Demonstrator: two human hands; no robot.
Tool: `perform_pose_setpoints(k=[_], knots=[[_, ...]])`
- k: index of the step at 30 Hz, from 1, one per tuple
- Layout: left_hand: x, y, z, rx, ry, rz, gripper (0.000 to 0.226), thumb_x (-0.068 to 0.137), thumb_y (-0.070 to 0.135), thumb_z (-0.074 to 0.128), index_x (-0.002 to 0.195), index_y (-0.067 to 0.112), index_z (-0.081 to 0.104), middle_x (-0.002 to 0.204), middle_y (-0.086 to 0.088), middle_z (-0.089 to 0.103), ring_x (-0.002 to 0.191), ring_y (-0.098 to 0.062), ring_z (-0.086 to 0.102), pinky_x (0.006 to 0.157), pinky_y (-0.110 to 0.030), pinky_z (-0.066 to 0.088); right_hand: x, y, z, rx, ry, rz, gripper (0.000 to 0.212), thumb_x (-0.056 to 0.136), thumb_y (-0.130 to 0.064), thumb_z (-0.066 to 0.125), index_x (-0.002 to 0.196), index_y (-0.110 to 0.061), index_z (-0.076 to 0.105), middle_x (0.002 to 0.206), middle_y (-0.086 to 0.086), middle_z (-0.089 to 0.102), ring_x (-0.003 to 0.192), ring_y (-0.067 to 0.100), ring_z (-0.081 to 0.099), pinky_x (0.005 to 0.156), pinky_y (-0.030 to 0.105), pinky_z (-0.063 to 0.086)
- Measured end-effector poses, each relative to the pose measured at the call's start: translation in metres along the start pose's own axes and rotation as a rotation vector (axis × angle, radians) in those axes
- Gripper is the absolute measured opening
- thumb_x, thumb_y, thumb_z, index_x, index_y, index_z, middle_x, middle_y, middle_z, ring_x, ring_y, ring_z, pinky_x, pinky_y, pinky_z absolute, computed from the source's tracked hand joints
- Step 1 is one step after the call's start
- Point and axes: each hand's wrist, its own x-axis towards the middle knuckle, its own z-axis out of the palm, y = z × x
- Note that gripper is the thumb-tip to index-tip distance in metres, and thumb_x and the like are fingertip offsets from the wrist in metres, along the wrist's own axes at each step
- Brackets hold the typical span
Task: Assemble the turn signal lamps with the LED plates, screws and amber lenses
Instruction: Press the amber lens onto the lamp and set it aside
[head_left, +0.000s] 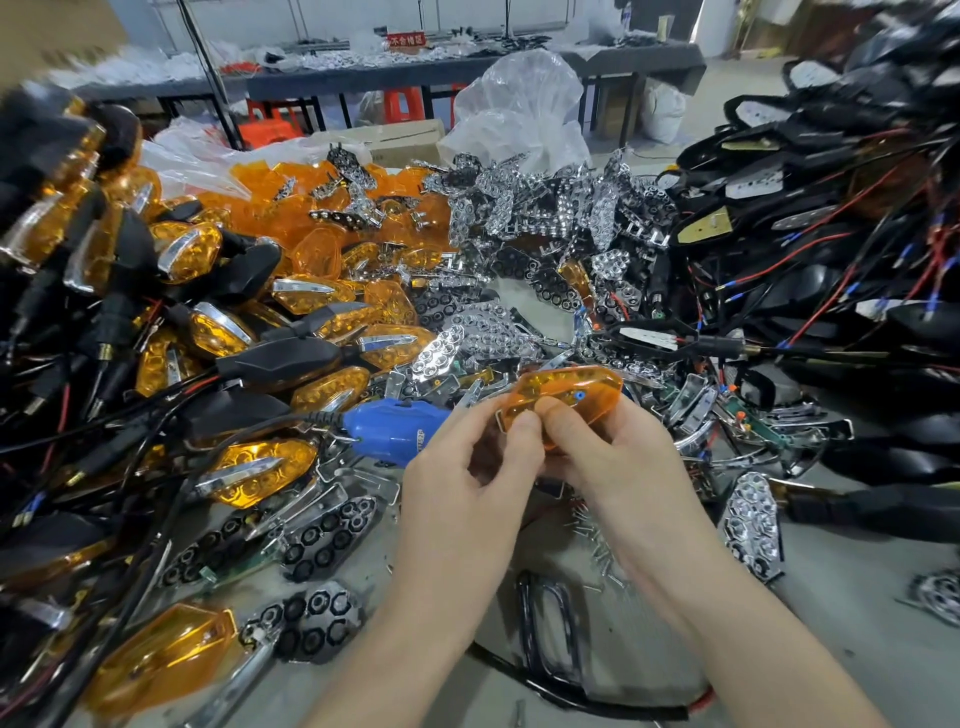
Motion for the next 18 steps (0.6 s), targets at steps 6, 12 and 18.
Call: perform_pose_setpoints(k=[6, 12, 18], knots=[[0.0017, 0.0027, 0.0024, -0.11, 0.025, -0.084, 0.022, 0.093, 0.023, 0.058, 0.098, 0.037, 0.074, 0.087, 0.012, 0.074, 0.076, 0.001, 0.067, 0.066, -0.01, 0.048, -0.0046, -0.0008, 0.0052, -0.147, 0.082, -0.043, 0.011, 0.098, -0.012, 0.065, 0.099, -0.017, 0.075, 0.096, -0.001, 0.079, 0.092, 0.019, 0.076, 0.082, 0.04, 0.062], [0.0041, -0.0005, 0.0009, -0.11, 0.035, -0.098, 0.022, 0.093, 0.015, 0.061, 0.096, 0.03, 0.076, 0.085, 0.01, 0.075, 0.078, -0.006, 0.07, 0.069, -0.016, 0.054, -0.0082, 0.0, 0.0086, -0.227, 0.14, -0.089, 0.007, 0.097, -0.017, 0.069, 0.099, -0.02, 0.074, 0.092, -0.006, 0.078, 0.084, 0.012, 0.074, 0.073, 0.027, 0.061], [0.0034, -0.0006, 0.0006, -0.121, 0.04, -0.09, 0.019, 0.093, 0.018, 0.059, 0.096, 0.027, 0.076, 0.086, 0.009, 0.076, 0.08, -0.009, 0.071, 0.07, -0.02, 0.056, -0.0082, 0.0005, 0.0096, -0.244, 0.132, -0.09, 0.005, 0.098, -0.019, 0.068, 0.1, -0.022, 0.072, 0.094, -0.006, 0.078, 0.088, 0.014, 0.074, 0.082, 0.04, 0.062]])
